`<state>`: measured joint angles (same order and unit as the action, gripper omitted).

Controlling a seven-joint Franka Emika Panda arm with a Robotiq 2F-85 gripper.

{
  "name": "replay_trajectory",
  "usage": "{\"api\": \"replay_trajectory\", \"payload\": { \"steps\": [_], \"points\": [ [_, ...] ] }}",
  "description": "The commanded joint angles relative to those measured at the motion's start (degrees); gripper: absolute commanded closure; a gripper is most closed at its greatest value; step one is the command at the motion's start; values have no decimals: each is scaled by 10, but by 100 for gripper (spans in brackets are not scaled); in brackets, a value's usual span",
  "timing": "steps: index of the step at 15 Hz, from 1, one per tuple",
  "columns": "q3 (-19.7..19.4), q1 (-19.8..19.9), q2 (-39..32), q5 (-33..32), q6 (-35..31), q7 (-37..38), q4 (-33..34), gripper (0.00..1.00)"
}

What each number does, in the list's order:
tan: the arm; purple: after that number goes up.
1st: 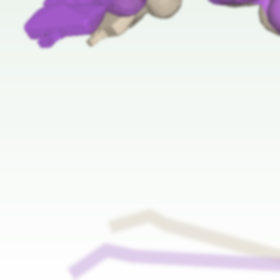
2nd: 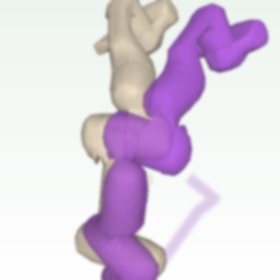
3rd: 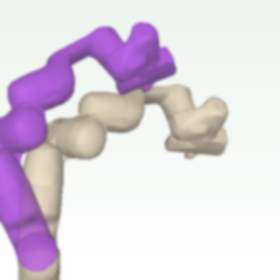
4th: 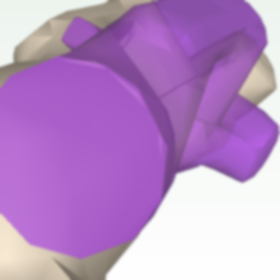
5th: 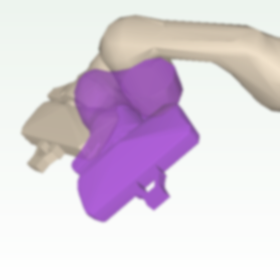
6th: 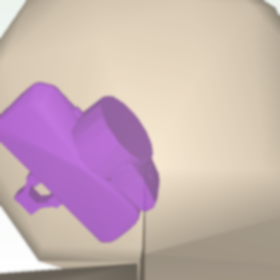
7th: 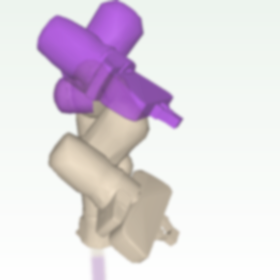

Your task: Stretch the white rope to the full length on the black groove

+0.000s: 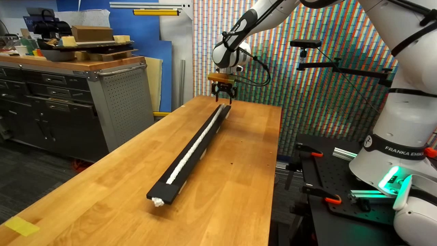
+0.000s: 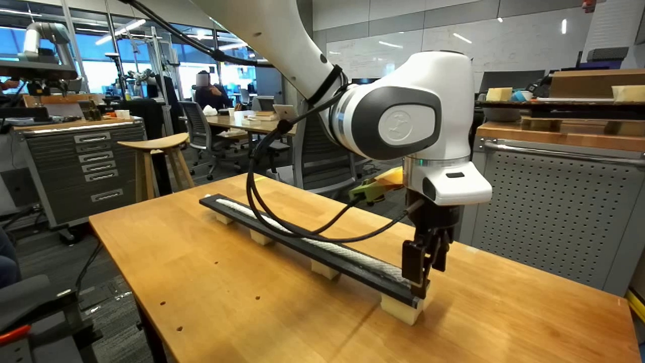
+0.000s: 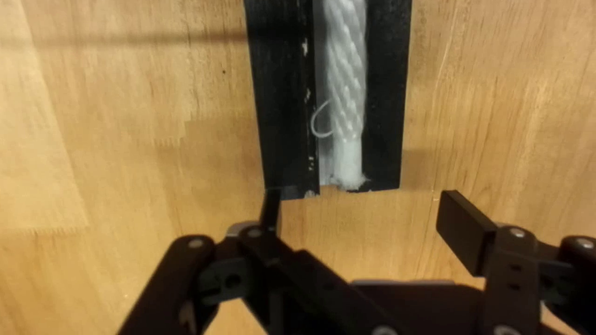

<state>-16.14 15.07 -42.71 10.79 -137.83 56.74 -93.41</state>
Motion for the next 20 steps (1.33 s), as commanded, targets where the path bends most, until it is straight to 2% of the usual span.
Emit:
{"api": "replay_trajectory", "payload": {
  "steps": [1, 5, 12, 20],
  "points": [
    [8, 4, 33, 13, -10, -28, -22, 0],
    [19, -1, 58, 8, 31, -58, -16, 0],
    [27, -22, 110, -18, 144, -133, 9, 0],
    [41, -22, 118, -21, 275, -246, 67, 0]
  ]
}}
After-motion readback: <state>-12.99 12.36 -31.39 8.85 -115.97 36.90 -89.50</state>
